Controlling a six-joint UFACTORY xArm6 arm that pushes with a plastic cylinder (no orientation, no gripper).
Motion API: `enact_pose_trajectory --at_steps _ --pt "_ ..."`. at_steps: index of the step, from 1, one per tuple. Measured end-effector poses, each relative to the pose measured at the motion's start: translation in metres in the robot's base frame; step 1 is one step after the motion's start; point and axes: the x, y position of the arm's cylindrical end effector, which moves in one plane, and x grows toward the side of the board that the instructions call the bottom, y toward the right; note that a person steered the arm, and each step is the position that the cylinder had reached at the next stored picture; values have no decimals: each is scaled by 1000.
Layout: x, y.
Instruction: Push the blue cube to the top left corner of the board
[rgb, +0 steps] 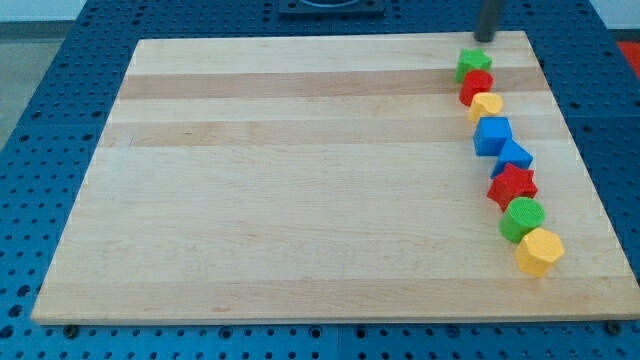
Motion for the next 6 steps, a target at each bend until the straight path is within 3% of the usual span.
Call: enact_pose_trajectory --at_steps 1,2,3,5,6 --pt "32 64" --pt "119 59" --pt "174 31" --pt "213 -11" --pt "212 -22"
